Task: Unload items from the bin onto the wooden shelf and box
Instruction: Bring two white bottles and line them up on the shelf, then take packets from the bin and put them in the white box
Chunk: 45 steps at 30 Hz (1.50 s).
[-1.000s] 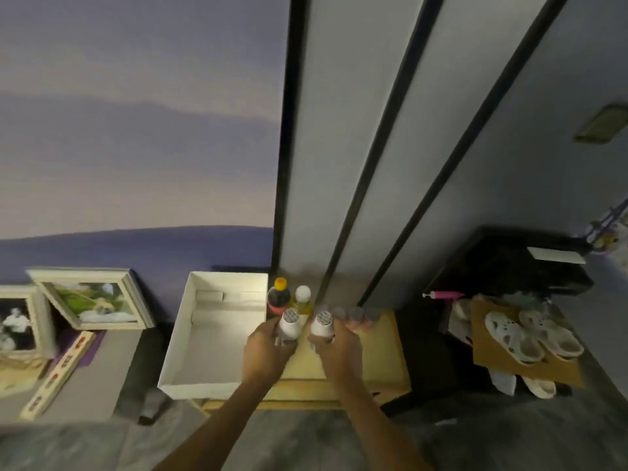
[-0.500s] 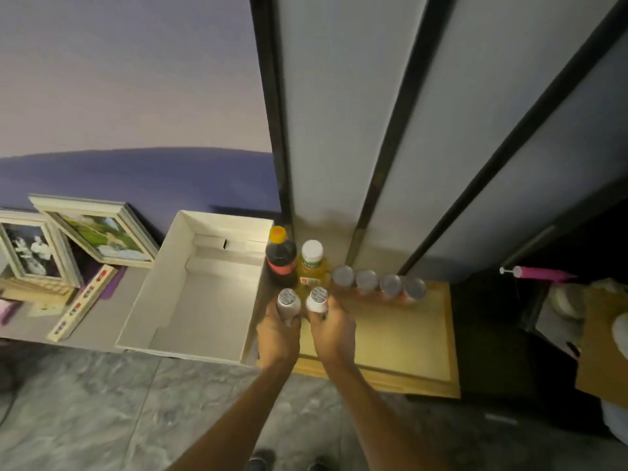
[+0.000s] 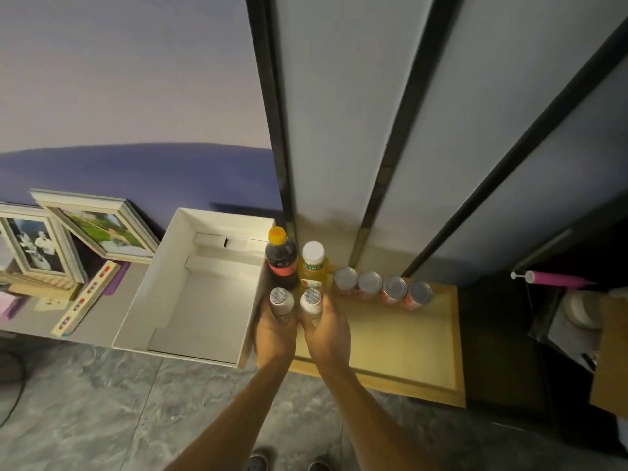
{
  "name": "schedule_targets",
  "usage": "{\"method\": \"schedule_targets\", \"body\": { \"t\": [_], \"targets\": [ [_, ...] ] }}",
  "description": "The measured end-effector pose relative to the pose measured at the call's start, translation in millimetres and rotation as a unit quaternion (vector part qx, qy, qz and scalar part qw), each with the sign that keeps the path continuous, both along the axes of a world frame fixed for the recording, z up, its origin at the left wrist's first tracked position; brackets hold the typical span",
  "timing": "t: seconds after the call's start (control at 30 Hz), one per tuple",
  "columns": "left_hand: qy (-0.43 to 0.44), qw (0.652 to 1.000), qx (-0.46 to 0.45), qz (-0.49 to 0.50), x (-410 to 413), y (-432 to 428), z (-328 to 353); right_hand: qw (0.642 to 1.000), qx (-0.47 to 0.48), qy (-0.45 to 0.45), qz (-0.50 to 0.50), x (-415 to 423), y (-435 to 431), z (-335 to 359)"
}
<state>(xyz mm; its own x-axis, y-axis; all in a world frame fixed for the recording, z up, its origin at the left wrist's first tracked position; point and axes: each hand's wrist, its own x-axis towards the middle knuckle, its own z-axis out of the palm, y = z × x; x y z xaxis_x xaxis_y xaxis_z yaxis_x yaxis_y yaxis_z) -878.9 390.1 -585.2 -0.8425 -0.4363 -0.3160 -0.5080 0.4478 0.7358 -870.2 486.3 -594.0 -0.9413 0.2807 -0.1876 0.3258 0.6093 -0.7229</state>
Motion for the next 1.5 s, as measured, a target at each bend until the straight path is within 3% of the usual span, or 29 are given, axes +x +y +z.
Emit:
{"method": "schedule_targets", "body": {
  "t": [0.1,0.27,0.37,0.53,0.67,0.9,1.13,1.5],
  "targets": [
    [0.007,0.998,-0.045,-0.042,8,-2,25,0.999,0.032,-0.002,0.022,6,14,19],
    [0.093,0.981,-0.071,-0.156,13,-20,75,0.989,0.126,0.019,0.081,3,47,68],
    [0.138,0.940,-0.193,-0.246,12,-46,115,0.976,0.171,0.036,0.131,-3,61,112],
    [0.130,0.907,-0.295,-0.270,8,-115,206,0.953,0.226,0.049,0.194,-15,51,218],
    [0.139,0.902,-0.346,-0.217,13,-174,287,0.957,0.202,0.091,0.188,-25,13,300],
    [0.157,0.923,-0.344,-0.073,62,-289,389,0.945,0.148,0.164,0.243,-37,-112,401],
    [0.112,0.926,-0.353,0.073,147,-439,408,0.906,0.118,0.188,0.360,-10,-302,434],
    [0.034,0.885,-0.387,0.258,297,-678,405,0.824,0.101,0.194,0.522,67,-609,428]
  ]
}}
